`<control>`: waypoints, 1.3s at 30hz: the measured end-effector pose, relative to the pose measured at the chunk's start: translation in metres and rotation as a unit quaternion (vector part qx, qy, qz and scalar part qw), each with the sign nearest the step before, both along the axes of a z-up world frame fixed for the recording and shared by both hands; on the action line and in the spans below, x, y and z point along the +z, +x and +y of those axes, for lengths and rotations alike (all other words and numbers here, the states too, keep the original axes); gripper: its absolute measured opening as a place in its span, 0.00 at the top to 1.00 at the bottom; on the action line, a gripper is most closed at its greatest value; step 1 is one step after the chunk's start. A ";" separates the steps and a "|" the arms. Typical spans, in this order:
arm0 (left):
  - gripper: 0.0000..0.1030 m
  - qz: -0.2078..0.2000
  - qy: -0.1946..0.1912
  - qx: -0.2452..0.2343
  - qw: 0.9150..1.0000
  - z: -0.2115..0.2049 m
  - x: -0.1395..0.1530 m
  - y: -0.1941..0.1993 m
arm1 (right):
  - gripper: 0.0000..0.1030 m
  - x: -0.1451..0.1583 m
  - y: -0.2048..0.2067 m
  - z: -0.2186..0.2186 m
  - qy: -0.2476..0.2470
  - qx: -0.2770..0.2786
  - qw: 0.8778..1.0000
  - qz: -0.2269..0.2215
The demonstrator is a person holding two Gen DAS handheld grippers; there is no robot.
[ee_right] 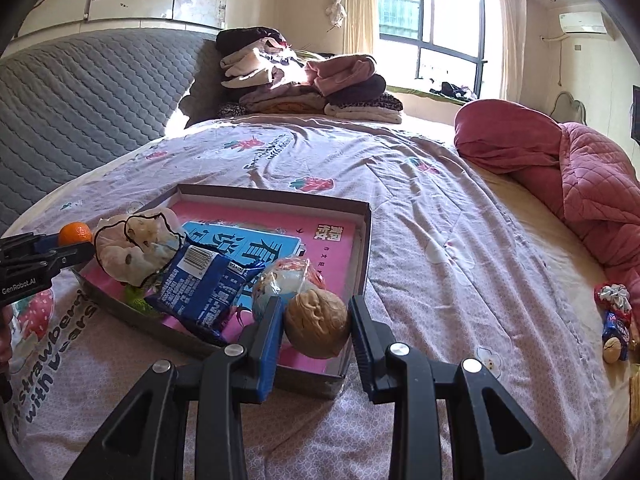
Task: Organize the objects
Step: 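Lift the orange and walnut and carry both over the grey tray, then lower the orange with the left gripper while the right lowers the walnut, opening both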
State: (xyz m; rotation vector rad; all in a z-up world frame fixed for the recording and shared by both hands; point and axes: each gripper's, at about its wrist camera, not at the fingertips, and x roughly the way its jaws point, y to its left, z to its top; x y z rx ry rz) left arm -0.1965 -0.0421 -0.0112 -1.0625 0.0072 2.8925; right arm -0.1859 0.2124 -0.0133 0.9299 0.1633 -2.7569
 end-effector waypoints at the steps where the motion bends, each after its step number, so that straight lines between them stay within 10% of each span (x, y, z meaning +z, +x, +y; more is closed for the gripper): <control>1: 0.61 -0.003 0.000 0.001 1.000 -0.001 -0.002 -0.002 | 0.67 -0.001 -0.001 0.000 0.000 -0.001 1.000 -0.003; 39: 0.60 -0.041 -0.003 0.000 0.999 0.006 -0.028 -0.025 | 0.67 -0.021 -0.010 -0.010 0.010 0.013 1.000 -0.025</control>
